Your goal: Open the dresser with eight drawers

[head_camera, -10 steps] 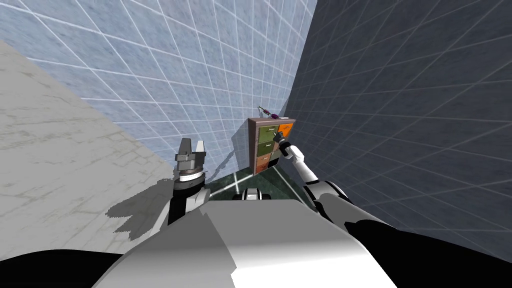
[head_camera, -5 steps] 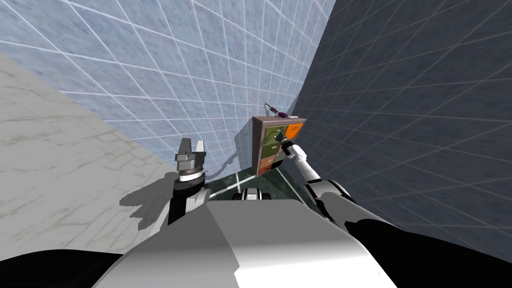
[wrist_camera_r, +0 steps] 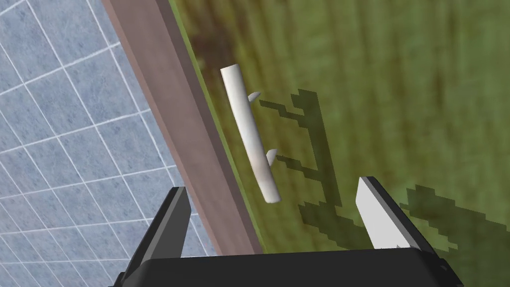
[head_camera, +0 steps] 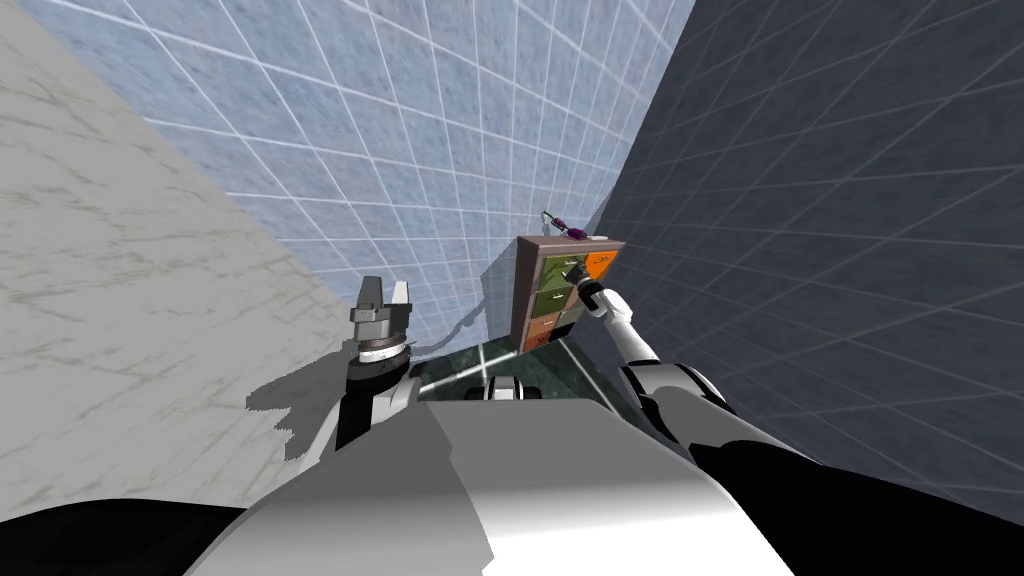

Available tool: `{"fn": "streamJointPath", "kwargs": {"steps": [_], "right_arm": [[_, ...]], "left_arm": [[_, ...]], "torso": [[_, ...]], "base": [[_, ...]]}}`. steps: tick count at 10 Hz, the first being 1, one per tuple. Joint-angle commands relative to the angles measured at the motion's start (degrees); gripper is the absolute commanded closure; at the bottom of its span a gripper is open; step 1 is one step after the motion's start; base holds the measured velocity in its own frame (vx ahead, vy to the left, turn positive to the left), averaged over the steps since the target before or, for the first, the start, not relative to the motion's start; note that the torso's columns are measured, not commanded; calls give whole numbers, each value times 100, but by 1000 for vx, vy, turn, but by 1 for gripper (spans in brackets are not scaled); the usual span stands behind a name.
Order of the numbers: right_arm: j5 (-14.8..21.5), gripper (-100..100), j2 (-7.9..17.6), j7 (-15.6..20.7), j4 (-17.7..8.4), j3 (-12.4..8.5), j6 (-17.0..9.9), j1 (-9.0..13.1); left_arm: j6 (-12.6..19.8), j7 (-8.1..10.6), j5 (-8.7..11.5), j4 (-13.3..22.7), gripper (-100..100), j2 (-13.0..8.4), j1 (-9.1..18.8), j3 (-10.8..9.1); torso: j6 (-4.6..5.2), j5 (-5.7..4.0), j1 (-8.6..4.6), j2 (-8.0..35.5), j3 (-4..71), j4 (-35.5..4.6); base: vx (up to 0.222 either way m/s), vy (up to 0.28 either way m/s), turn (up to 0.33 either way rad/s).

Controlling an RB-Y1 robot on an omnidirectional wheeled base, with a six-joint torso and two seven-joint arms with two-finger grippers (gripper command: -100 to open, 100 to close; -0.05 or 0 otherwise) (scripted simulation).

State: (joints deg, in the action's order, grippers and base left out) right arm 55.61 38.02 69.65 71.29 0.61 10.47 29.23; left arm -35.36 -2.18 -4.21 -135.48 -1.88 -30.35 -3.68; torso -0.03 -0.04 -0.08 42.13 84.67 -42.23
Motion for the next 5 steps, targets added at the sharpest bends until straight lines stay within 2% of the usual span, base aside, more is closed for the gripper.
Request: {"fn": "streamJointPath", "kwargs": {"steps": [1,2,3,4,5], "right_arm": [[-12,-100,147,198,-414,-459,438,-104],[-12,-100,147,198,-474,-703,576,-104],[-12,-100,147,198,-474,-715,576,-104],[-36,-100,293,301,-705,-916,792,-156],[-36,-100,293,301,-647,-1038,840,-156]], "left_arm": [[0,0,0,0,0,0,-1,0],[0,0,0,0,0,0,0,0],[0,0,0,0,0,0,-1,0],[0,0,0,0,0,0,-1,-1],[0,0,0,0,0,0,0,0]], "torso": [[3,4,9,5,-3,-1],[-1,7,22,16,-10,-4],[8,9,17,21,-14,-9],[6,2,-2,16,-11,-6],[0,1,5,17,-11,-5]], "base": [[-26,86,259],[-17,89,122],[3,45,-39],[-8,64,179],[-7,65,136]]}}
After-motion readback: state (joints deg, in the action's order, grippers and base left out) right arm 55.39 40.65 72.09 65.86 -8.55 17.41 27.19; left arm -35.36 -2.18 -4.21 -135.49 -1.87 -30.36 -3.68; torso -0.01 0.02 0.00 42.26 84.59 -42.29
